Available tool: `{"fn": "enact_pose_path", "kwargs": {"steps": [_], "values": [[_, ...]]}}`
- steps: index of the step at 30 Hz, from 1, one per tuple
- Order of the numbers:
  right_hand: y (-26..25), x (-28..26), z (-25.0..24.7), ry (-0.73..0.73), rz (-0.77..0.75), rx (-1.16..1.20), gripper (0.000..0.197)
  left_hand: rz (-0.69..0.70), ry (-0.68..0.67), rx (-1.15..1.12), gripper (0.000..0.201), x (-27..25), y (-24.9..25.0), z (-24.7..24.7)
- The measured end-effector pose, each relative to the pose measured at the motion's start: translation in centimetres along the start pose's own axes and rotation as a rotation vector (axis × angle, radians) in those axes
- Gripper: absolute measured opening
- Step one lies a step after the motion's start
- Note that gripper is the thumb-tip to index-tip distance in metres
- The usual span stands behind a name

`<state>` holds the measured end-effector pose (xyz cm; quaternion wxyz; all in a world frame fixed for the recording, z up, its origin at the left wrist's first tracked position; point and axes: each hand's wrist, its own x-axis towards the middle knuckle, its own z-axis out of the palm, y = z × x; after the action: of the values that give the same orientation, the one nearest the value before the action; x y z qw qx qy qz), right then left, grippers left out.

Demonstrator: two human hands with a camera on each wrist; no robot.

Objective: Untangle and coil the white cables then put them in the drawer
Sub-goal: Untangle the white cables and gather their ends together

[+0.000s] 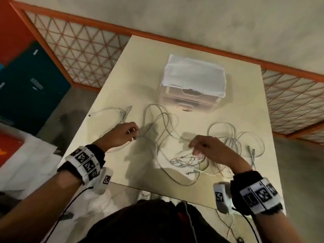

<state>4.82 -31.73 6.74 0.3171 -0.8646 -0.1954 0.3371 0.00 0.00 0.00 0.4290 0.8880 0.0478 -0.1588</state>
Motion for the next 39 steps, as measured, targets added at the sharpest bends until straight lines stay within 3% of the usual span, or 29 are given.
{"fn": "enact_pose_path", "kwargs": {"steps": [1,3,6,8,12,16,18,23,26,28,30,34,38,39], "values": [[-0.5,1.8,0.2,0.027,-0.049,0.003,0.020,0.008,0.072,0.038,0.001,0.8,-0.4,0.2],[-2.4,4.9,0.8,0.052,-0.108,0.001,0.021,-0.016,0.143,0.179,0.020,1.6,-1.2,0.2],[-4.7,9.4,2.9,0.008,-0.190,-0.044,0.019,-0.158,0.039,0.409,0.042,1.8,-2.7,1.1],[-5.6,11.9,4.3,0.003,-0.218,-0.063,0.019,-0.162,0.027,0.428,0.040,1.3,-3.6,1.9],[-7.5,15.7,6.8,0.024,-0.239,-0.199,0.020,-0.044,0.083,0.267,0.032,-0.6,-4.0,3.7],[-7.9,18.0,9.0,-0.102,-0.205,-0.348,0.024,0.061,0.097,0.175,0.018,-2.1,-4.0,4.0],[-7.8,18.4,10.3,-0.191,-0.178,-0.540,0.027,0.108,0.144,0.205,0.017,-2.7,-4.3,3.8],[-8.1,19.2,12.1,-0.226,-0.036,-0.871,0.041,0.273,0.271,0.298,0.018,-3.4,-4.2,4.1],[-8.1,19.6,12.1,-0.148,0.055,-0.474,0.033,0.358,0.271,0.262,0.045,-3.5,-3.5,4.4],[-8.1,19.5,11.6,-0.171,0.083,-0.050,0.024,0.414,0.285,0.285,0.049,-3.4,-3.3,4.4],[-8.5,19.0,10.8,-0.150,0.063,0.224,0.021,0.448,0.287,0.314,0.055,-3.2,-3.6,4.4],[-9.3,18.1,9.5,-0.067,0.017,0.399,0.030,0.432,0.301,0.353,0.056,-2.8,-3.8,4.1],[-8.6,17.2,8.2,-0.068,0.015,0.386,0.028,0.507,0.294,0.347,0.016,-2.3,-2.9,3.6],[-8.4,17.0,7.8,-0.061,0.013,0.402,0.028,0.499,0.273,0.296,0.027,-2.3,-2.7,3.6]]}}
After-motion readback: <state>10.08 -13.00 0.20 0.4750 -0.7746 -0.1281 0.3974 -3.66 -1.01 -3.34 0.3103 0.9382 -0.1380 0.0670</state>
